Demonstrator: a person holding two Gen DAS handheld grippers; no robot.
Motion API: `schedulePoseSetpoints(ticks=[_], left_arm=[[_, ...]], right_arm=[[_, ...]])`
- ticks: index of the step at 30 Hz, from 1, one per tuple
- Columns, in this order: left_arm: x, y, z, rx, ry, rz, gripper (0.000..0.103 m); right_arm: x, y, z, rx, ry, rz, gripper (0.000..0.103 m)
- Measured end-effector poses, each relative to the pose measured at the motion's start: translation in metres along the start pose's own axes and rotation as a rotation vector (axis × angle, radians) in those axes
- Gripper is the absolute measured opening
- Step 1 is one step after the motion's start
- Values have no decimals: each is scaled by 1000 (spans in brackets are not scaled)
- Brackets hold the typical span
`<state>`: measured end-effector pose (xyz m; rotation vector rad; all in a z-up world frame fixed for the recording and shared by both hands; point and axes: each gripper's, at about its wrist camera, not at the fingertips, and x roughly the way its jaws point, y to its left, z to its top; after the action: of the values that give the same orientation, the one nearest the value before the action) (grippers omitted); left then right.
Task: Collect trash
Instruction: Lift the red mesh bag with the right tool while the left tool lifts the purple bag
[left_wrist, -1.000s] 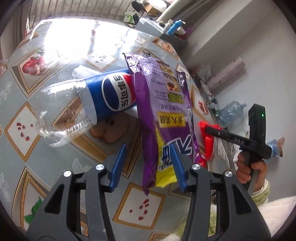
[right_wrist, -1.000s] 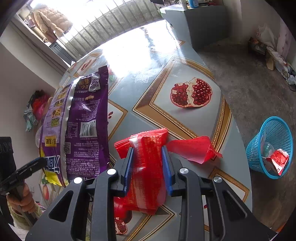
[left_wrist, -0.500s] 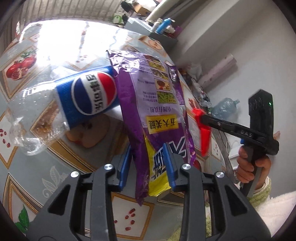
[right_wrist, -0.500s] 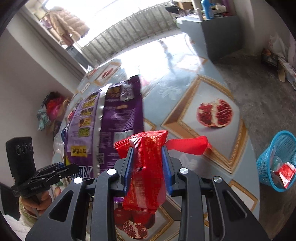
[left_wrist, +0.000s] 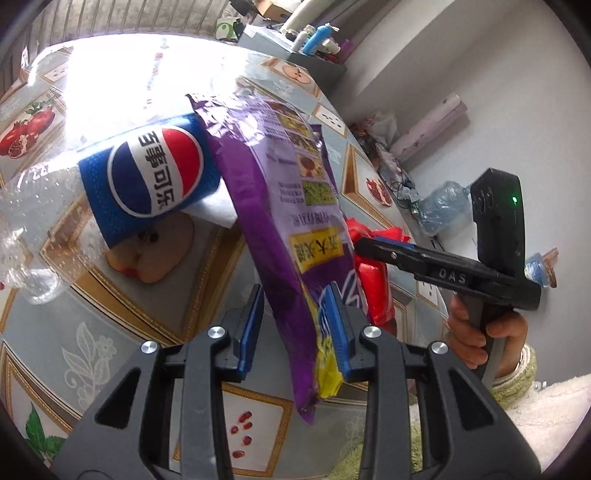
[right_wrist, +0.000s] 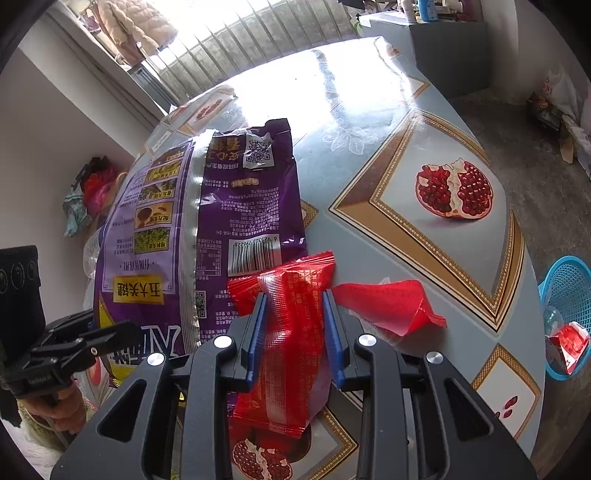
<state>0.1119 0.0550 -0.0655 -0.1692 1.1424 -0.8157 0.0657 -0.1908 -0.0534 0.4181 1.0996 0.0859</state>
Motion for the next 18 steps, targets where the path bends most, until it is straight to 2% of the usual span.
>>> schedulePoseSetpoints(ticks=[13, 18], left_arm=[[7, 2, 22, -3, -79, 36, 31], [9, -1, 27, 9, -93, 43, 22]], right_arm=[[0, 1, -2, -5, -2, -2, 29], [0, 2, -1, -3, -2, -2, 29]])
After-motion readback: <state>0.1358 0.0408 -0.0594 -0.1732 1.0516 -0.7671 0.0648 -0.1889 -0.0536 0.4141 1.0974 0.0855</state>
